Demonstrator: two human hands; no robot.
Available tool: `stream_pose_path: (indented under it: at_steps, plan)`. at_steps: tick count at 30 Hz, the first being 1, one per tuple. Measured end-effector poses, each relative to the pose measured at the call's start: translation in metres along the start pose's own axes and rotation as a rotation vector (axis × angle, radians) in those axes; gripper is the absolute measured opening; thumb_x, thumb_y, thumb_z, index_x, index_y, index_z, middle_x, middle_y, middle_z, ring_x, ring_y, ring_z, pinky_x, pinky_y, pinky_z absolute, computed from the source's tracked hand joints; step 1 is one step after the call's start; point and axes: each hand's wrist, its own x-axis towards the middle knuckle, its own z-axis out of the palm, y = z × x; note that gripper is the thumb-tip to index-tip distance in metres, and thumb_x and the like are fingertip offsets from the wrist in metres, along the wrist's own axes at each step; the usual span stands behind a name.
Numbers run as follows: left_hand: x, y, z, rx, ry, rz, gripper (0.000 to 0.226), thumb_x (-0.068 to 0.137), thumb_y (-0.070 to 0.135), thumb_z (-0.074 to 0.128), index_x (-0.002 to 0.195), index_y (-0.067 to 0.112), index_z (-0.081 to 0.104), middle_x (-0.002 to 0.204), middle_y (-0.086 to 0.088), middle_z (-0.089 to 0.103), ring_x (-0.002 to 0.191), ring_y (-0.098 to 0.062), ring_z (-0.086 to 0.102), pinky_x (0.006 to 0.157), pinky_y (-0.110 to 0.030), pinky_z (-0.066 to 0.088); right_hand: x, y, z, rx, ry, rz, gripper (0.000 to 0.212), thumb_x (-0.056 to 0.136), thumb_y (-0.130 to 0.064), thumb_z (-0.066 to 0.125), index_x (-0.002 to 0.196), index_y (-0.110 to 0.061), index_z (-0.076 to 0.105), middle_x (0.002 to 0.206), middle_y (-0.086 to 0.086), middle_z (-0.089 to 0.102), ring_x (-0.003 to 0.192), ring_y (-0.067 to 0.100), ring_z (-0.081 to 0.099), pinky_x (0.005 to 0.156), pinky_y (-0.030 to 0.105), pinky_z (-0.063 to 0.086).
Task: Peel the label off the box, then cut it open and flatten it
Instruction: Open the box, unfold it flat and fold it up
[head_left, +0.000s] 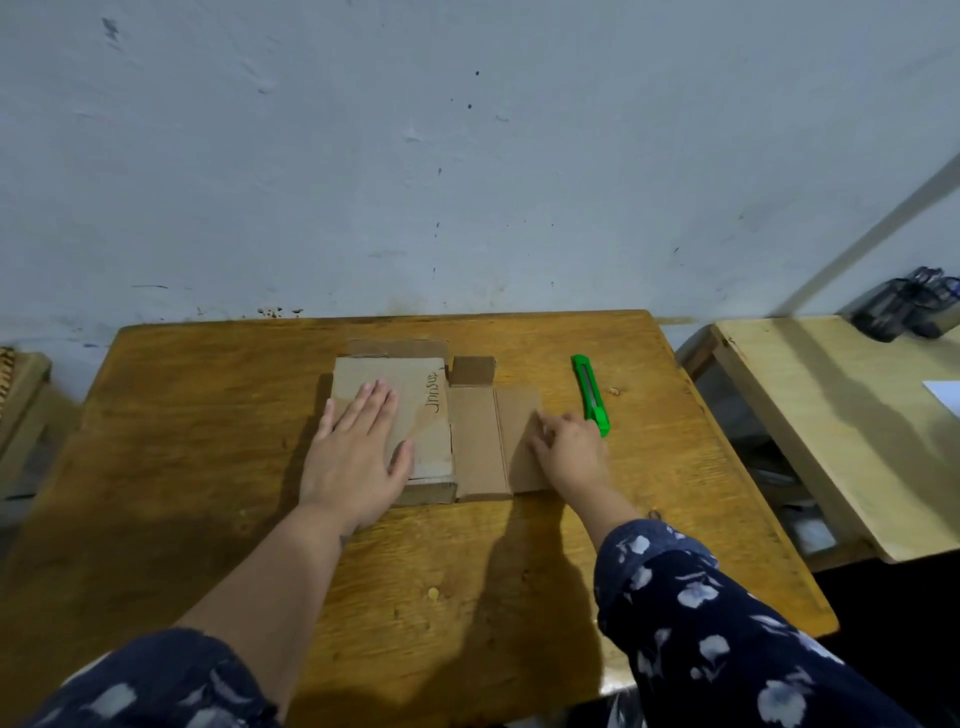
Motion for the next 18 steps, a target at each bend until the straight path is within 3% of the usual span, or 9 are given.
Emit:
stream_pose_path:
  at_steps: [2,5,8,12,16,18]
  plan:
    - [0.0,0.0,0.0,0.003,0.002,-0.003,0.078,0.084,0.056,-0.007,0.152,0.018,0.007,0.16,0.003,0.002,0.146,-0.01,-0.004,0.119,-0.041,-0.004,0.001,0.004,-0.001,-0.047,-0.074,0.016,0.039,0.092,-0.037,0.054,0.129,-0.026,0.056,0.124,0.004,0.05,0.115,0.025,0.042,0.096,0.042,0.038]
    - [0.0,0.0,0.001,0.01,0.004,-0.007,0.076,0.086,0.055,-0.004,0.151,0.018,0.007,0.159,0.002,0.003,0.146,-0.01,-0.002,0.119,-0.041,-0.002,0.012,-0.011,-0.005,-0.058,0.026,-0.023,0.033,0.089,-0.035,0.057,0.121,-0.025,0.061,0.126,0.003,0.049,0.118,0.025,0.039,0.097,0.042,0.035]
    - [0.0,-0.001,0.002,0.021,0.005,-0.013,0.075,0.087,0.056,-0.003,0.152,0.019,0.008,0.159,0.003,0.004,0.146,-0.01,-0.001,0.12,-0.04,-0.001,0.031,-0.039,-0.012,0.069,0.094,-0.159,0.037,0.091,-0.025,0.057,0.127,-0.029,0.057,0.135,0.006,0.048,0.125,0.026,0.041,0.105,0.042,0.037]
    - [0.0,-0.001,0.002,0.004,0.008,-0.013,0.073,0.089,0.056,-0.001,0.151,0.02,0.009,0.159,0.004,0.005,0.146,-0.009,-0.001,0.12,-0.04,-0.001,0.057,-0.077,-0.016,0.11,-0.003,-0.344,0.038,0.094,-0.017,0.053,0.13,-0.029,0.056,0.146,0.006,0.041,0.135,0.028,0.035,0.112,0.045,0.033]
    - [0.0,-0.002,0.001,-0.012,0.017,-0.006,0.07,0.09,0.055,0.002,0.151,0.021,0.009,0.158,0.005,0.005,0.145,-0.008,-0.002,0.118,-0.037,-0.005,0.068,-0.085,-0.013,0.03,-0.072,-0.408,0.038,0.098,-0.014,0.043,0.13,-0.029,0.056,0.123,0.008,0.061,0.105,0.03,0.061,0.087,0.043,0.053]
    - [-0.001,-0.002,0.001,-0.021,0.017,0.004,0.068,0.091,0.055,0.005,0.151,0.022,0.01,0.158,0.006,0.005,0.145,-0.007,-0.002,0.117,-0.037,-0.006,0.067,-0.081,-0.014,-0.026,-0.036,-0.411,0.038,0.098,-0.014,0.043,0.13,-0.031,0.055,0.108,0.006,0.064,0.091,0.028,0.064,0.076,0.041,0.056]
